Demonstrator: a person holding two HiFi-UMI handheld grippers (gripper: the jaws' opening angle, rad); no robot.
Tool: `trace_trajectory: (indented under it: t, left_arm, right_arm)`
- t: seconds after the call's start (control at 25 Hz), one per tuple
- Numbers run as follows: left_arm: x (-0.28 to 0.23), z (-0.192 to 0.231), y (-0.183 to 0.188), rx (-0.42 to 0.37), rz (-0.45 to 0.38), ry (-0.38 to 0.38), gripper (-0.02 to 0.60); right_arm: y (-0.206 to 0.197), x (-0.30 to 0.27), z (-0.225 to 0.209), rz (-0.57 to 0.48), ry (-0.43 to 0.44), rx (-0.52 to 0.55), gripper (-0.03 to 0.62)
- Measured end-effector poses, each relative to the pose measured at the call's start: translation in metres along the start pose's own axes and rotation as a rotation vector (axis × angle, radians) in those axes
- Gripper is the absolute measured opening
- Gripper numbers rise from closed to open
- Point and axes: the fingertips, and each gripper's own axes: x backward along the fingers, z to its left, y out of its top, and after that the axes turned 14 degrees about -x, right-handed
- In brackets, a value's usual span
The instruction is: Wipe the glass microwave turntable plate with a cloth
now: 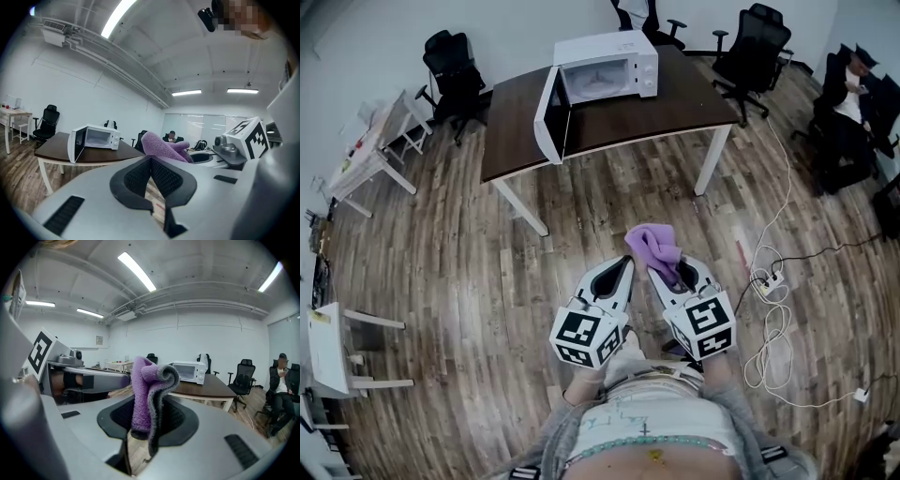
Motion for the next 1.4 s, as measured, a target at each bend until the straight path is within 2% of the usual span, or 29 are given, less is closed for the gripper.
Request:
trace_trajectory:
  t: [0.24, 0.52, 0.84, 1.04, 1.4]
  left_arm:
    - [-0.005, 0.045, -0.004, -0.009, 0.009, 0.007, 0.011]
    - [-0.005, 0.074, -0.01, 0.018, 0.029, 0.029, 0.011]
    - [-0.019, 0.105, -0.013, 0.036, 0.032, 0.082, 0.011]
    - [-0.045, 0.13, -0.006, 0.04, 0.024, 0.106, 0.011]
    - [-0.115, 0.165, 0.011, 0.035, 0.023, 0.129, 0.011]
  right_arm:
    - [0.009, -0.039, 0.007, -0.013, -0.012, -0.025, 0.12]
    - [0.011, -0.063, 0.009, 0.013, 0.003, -0.04, 0.12]
    - [0.024, -0.101, 0.005, 0.012, 0.058, -0.032, 0.12]
    - [0.042, -0.129, -0.005, 0.017, 0.097, -0.016, 0.12]
    - [0.079, -0.186, -0.054, 0.032, 0.139, -0.002, 0.12]
